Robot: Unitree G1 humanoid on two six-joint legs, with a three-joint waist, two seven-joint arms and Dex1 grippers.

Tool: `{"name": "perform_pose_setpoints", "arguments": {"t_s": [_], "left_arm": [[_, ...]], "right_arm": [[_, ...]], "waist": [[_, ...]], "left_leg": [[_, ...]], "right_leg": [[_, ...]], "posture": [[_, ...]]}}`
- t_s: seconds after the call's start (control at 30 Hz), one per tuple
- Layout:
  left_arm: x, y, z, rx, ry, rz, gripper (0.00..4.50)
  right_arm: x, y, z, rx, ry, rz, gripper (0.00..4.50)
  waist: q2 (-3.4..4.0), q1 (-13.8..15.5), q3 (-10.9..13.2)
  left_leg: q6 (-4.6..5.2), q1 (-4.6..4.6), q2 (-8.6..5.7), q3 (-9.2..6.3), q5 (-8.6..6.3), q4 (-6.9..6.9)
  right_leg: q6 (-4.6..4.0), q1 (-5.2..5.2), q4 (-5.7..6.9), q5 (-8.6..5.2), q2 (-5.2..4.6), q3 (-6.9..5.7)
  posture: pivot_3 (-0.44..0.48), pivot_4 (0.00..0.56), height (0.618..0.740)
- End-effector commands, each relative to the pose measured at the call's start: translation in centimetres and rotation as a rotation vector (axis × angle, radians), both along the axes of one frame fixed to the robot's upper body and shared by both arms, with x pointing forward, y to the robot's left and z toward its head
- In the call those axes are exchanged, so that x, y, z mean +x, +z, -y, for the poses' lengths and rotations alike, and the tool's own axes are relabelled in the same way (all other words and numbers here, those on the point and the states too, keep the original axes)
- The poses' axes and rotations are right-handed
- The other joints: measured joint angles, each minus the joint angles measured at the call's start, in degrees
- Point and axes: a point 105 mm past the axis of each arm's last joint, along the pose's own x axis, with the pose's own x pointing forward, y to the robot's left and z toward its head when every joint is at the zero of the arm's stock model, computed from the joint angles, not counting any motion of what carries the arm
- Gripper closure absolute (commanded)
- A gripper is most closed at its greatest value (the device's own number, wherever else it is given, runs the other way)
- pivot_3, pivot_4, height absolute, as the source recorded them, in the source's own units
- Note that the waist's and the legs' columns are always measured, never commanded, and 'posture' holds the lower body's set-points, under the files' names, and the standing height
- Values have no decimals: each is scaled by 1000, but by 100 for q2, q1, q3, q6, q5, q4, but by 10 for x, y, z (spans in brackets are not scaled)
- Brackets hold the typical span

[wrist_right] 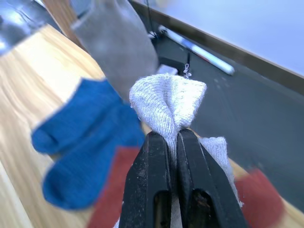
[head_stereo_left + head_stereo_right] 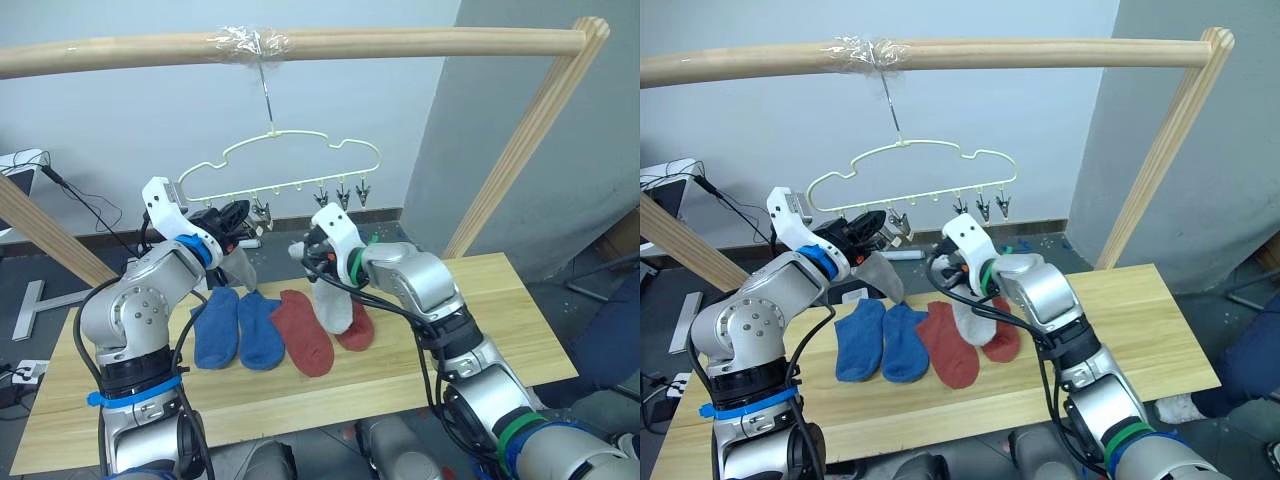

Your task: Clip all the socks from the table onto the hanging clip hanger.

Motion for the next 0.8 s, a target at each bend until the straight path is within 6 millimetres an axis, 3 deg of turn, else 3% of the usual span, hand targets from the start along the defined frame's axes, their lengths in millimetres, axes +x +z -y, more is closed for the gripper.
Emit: {"name": "perform_pose_setpoints", "arguments": {"t_s": [0.03,0.4,0.8], "left_arm": [[-2,26,0,-42,-6,84,4500],[-2,28,4,-110,-30,53,4500],[-2,27,5,-97,-31,49,4500]], "right_arm": [[0,15,-14,35,35,55,4461],[-2,31,-45,79,95,86,4461],[-3,48,-53,108,106,112,4461]], "waist": [[0,16,0],[0,26,0],[0,27,0]], "left_leg": [[0,0,0,0,0,0],[0,-3,0,-3,0,-1],[0,-3,1,-3,0,-2]], "right_leg": [[0,0,-1,0,0,0],[0,-1,-3,0,-3,-4],[0,-2,-3,0,-3,-4]], "posture": [[-260,150,740],[-254,157,740],[-257,155,740]]}}
